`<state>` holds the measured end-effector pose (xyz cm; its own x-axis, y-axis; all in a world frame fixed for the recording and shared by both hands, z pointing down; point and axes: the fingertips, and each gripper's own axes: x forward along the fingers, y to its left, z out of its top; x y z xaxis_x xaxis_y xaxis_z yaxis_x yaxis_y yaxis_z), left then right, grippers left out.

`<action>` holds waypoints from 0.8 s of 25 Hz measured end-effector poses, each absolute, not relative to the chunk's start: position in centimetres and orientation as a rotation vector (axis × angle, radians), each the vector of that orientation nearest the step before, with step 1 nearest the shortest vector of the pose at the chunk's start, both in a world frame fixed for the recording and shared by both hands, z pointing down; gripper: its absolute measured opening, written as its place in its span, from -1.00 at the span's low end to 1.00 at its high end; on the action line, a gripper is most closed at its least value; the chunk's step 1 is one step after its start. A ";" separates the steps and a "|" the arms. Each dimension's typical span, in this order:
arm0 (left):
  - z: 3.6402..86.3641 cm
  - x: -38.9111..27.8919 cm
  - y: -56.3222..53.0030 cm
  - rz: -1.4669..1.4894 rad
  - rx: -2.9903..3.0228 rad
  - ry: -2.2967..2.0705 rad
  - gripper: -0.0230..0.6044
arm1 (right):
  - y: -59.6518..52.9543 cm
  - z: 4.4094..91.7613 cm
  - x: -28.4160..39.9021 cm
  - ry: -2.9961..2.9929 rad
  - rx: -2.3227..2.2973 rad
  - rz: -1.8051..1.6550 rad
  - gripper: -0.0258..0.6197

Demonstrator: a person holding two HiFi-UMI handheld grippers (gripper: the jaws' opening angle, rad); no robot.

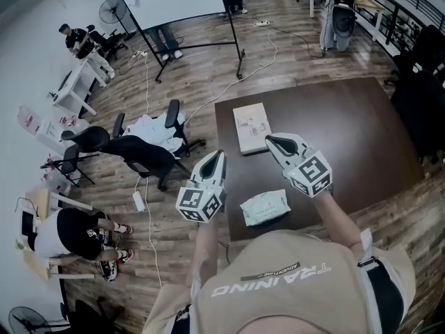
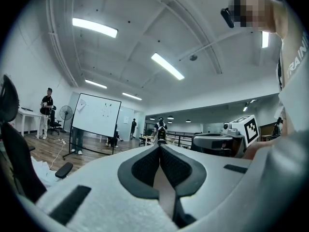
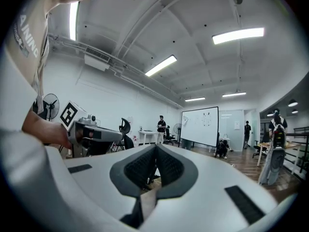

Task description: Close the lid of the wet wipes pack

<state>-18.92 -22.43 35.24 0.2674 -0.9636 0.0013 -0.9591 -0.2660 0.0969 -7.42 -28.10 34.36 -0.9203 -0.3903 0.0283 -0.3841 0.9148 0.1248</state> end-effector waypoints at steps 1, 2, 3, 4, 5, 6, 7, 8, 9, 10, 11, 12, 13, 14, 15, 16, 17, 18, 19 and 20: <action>35.2 -18.9 -22.3 -0.086 2.440 -1.857 -0.90 | -28.0 34.6 -7.5 -3.021 0.602 -0.172 -0.88; 35.1 -18.7 -22.3 -0.082 2.445 -1.859 -0.90 | -27.8 34.9 -7.5 -3.017 0.592 -0.161 -0.88; 35.1 -18.6 -22.2 -0.074 2.450 -1.859 -0.90 | -27.7 35.4 -7.6 -3.012 0.583 -0.147 -0.88; 35.2 -18.5 -22.2 -0.066 2.453 -1.857 -0.90 | -27.5 35.9 -7.7 -3.007 0.576 -0.132 -0.88; 35.4 -18.5 -22.2 -0.060 2.453 -1.855 -0.90 | -27.4 36.3 -7.8 -3.002 0.571 -0.120 -0.88; 35.5 -18.4 -22.1 -0.055 2.451 -1.851 -0.90 | -27.2 36.7 -7.8 -2.997 0.567 -0.114 -0.88; 35.7 -18.3 -22.0 -0.052 2.448 -1.846 -0.90 | -27.0 37.0 -7.8 -2.992 0.565 -0.115 -0.88; 35.9 -18.2 -21.9 -0.050 2.447 -1.841 -0.90 | -26.8 37.1 -7.7 -2.989 0.563 -0.117 -0.88; 36.0 -18.0 -21.8 -0.051 2.445 -1.837 -0.90 | -26.8 37.1 -7.6 -2.990 0.563 -0.119 -0.88; 36.1 -17.9 -21.7 -0.054 2.443 -1.834 -0.90 | -26.8 37.0 -7.4 -2.994 0.566 -0.118 -0.88; 36.2 -17.9 -21.7 -0.057 2.440 -1.833 -0.90 | -26.9 36.9 -7.3 -2.998 0.570 -0.116 -0.88; 36.2 -17.9 -21.7 -0.057 2.439 -1.834 -0.90 | -27.1 36.8 -7.2 -3.001 0.575 -0.113 -0.88; 36.2 -17.9 -21.6 -0.055 2.438 -1.836 -0.90 | -27.2 36.8 -7.1 -3.002 0.579 -0.112 -0.88; 36.2 -17.9 -21.6 -0.051 2.438 -1.839 -0.90 | -27.2 36.7 -7.0 -3.002 0.582 -0.112 -0.88; 36.1 -17.9 -21.5 -0.049 2.439 -1.840 -0.90 | -27.2 36.6 -7.0 -3.001 0.582 -0.114 -0.88; 36.0 -17.9 -21.5 -0.050 2.439 -1.841 -0.90 | -27.1 36.6 -7.0 -3.001 0.580 -0.115 -0.88; 36.0 -17.9 -21.5 -0.052 2.440 -1.842 -0.90 | -27.0 36.7 -7.0 -3.000 0.576 -0.116 -0.88; 35.9 -17.9 -21.5 -0.054 2.440 -1.842 -0.90 | -27.0 36.8 -7.0 -2.998 0.572 -0.117 -0.88; 35.9 -17.9 -21.5 -0.056 2.442 -1.842 -0.90 | -26.9 36.9 -7.0 -2.997 0.569 -0.118 -0.88; 35.9 -17.8 -21.5 -0.059 2.443 -1.838 -0.90 | -26.9 37.0 -7.0 -2.995 0.568 -0.118 -0.88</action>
<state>-17.79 -21.52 35.91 0.2778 -0.9604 0.0192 -0.9572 -0.2751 0.0894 -6.98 -26.85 36.95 -0.9266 -0.3685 0.0747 -0.3614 0.9277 0.0930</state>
